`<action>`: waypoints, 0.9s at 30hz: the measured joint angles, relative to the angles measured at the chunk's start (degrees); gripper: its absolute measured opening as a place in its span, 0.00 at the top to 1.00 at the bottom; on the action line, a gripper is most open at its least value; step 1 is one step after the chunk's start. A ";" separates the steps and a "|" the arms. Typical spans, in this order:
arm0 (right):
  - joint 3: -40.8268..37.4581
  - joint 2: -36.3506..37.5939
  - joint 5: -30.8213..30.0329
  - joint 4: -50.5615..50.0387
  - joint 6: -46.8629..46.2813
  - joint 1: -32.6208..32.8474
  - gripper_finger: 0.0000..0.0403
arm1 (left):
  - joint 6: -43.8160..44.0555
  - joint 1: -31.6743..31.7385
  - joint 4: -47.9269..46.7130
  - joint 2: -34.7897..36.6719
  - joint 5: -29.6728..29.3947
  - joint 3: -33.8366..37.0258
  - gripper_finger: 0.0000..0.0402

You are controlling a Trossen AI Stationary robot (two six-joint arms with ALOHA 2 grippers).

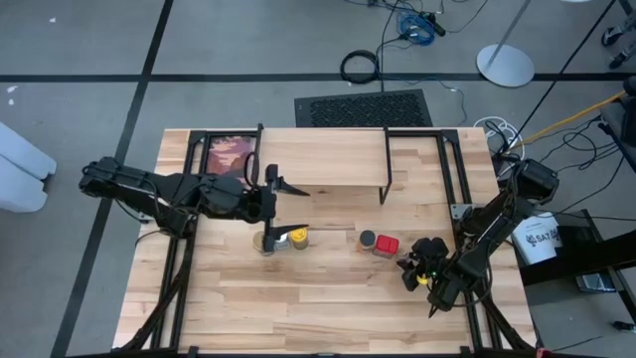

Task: Shelf spices
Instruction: Remove the brown seasoning bottle from the shelf

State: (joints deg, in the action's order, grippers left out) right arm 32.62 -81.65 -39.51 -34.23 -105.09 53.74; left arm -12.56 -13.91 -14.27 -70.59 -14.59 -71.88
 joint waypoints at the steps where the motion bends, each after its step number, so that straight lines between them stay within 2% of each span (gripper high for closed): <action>1: 0.00 0.00 0.00 -0.07 -0.23 0.00 0.57 | -0.08 0.00 -0.08 -0.06 0.00 0.00 0.19; 22: -0.20 -0.11 0.87 0.46 1.97 0.00 0.43 | -1.33 0.07 0.36 -3.06 0.00 0.00 0.19; 27: 0.70 -0.09 0.85 -0.64 2.72 0.00 0.44 | -1.40 0.07 0.53 -3.17 0.00 0.00 0.19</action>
State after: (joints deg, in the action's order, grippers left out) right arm 33.32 -81.73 -38.65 -34.87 -102.37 53.74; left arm -13.96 -13.85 -13.74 -73.76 -14.59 -71.88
